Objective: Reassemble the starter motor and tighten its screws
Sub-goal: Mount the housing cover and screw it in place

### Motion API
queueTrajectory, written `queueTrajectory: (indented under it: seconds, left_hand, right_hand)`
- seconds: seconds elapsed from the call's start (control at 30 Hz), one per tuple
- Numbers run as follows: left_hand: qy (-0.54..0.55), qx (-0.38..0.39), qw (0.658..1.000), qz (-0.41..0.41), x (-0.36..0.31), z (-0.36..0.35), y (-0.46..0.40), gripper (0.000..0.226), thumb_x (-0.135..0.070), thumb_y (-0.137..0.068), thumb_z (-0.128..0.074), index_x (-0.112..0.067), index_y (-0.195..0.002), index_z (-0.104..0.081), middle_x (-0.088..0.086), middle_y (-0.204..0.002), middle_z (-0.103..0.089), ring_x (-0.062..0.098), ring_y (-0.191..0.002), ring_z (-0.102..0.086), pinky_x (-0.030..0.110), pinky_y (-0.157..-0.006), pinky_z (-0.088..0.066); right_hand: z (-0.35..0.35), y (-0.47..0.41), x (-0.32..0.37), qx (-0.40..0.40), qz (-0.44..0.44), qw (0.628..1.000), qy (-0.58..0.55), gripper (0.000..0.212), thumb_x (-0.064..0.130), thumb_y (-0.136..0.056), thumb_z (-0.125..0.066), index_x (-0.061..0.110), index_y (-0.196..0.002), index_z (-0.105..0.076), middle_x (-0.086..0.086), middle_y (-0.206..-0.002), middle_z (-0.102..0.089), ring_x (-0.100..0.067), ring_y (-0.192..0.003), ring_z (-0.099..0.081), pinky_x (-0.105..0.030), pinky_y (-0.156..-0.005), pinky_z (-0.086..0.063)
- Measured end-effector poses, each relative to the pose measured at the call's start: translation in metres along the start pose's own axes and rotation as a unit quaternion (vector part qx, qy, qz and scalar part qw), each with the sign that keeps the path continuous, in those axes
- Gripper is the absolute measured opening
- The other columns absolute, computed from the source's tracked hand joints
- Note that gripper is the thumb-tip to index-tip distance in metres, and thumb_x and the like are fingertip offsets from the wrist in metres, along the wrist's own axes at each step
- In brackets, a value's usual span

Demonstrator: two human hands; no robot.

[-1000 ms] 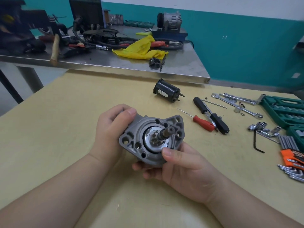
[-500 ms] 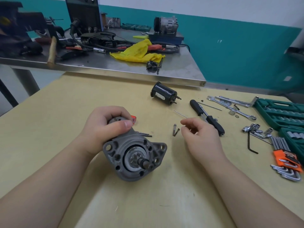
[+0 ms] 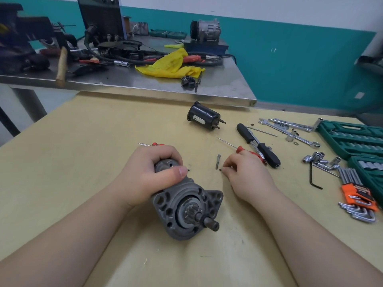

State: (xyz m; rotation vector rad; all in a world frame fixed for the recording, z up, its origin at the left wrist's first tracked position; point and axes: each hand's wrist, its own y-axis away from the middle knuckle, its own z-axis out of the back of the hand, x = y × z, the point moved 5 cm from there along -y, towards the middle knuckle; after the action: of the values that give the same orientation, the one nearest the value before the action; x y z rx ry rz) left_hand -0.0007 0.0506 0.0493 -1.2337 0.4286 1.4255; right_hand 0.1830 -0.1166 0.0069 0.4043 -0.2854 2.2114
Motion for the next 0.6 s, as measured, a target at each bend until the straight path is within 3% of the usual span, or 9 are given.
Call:
queueTrajectory:
  seconds: [0.1, 0.23, 0.37, 0.47, 0.6]
  left_hand:
    - [-0.043, -0.002, 0.999, -0.007, -0.005, -0.006, 0.002, 0.033, -0.053, -0.078, -0.067, -0.021, -0.076, -0.072, -0.004, -0.070, -0.064, 0.015, -0.070, -0.060, 0.032, -0.067, -0.047]
    - [-0.081, -0.011, 0.997, -0.009, -0.009, -0.012, 0.004, 0.028, -0.056, -0.080, -0.067, -0.028, -0.076, -0.070, -0.004, -0.072, -0.067, 0.021, -0.074, -0.063, 0.045, -0.074, -0.051]
    - [-0.087, -0.024, 0.996, -0.006, -0.009, -0.012, 0.005, 0.029, -0.058, -0.081, -0.067, -0.029, -0.076, -0.070, -0.006, -0.070, -0.066, 0.019, -0.073, -0.064, 0.043, -0.074, -0.053]
    - [-0.077, -0.050, 0.996, 0.013, -0.007, -0.012, 0.006, 0.034, -0.060, -0.080, -0.068, -0.027, -0.076, -0.071, -0.003, -0.071, -0.067, 0.018, -0.071, -0.064, 0.042, -0.068, -0.052]
    - [-0.084, -0.083, 0.992, 0.037, -0.006, -0.013, 0.004, 0.038, -0.063, -0.080, -0.066, -0.026, -0.074, -0.072, -0.002, -0.070, -0.068, 0.020, -0.075, -0.065, 0.049, -0.073, -0.053]
  right_hand:
    - [0.004, 0.004, 0.005, -0.006, 0.014, 0.999, 0.034, 0.014, 0.035, -0.108, -0.058, 0.027, -0.106, -0.069, 0.005, -0.114, -0.059, -0.023, -0.115, -0.054, -0.043, -0.097, -0.049]
    - [0.010, 0.010, 0.011, -0.014, 0.034, 0.998, 0.053, 0.013, 0.044, -0.105, -0.060, 0.032, -0.102, -0.064, 0.009, -0.111, -0.059, -0.020, -0.112, -0.054, -0.042, -0.097, -0.048]
    - [0.005, 0.012, 0.006, 0.041, 0.005, 0.999, 0.033, 0.017, 0.045, -0.102, -0.066, 0.028, -0.100, -0.065, 0.008, -0.109, -0.055, -0.018, -0.102, -0.057, -0.039, -0.086, -0.051]
    - [0.002, 0.011, 0.007, 0.050, -0.008, 0.998, 0.039, 0.017, 0.039, -0.106, -0.061, 0.025, -0.095, -0.063, 0.005, -0.108, -0.055, -0.021, -0.094, -0.057, -0.039, -0.080, -0.051]
    - [0.004, 0.012, 0.011, 0.035, -0.015, 0.997, 0.064, 0.020, 0.041, -0.110, -0.051, 0.026, -0.101, -0.062, 0.004, -0.104, -0.061, -0.021, -0.086, -0.059, -0.039, -0.076, -0.051]
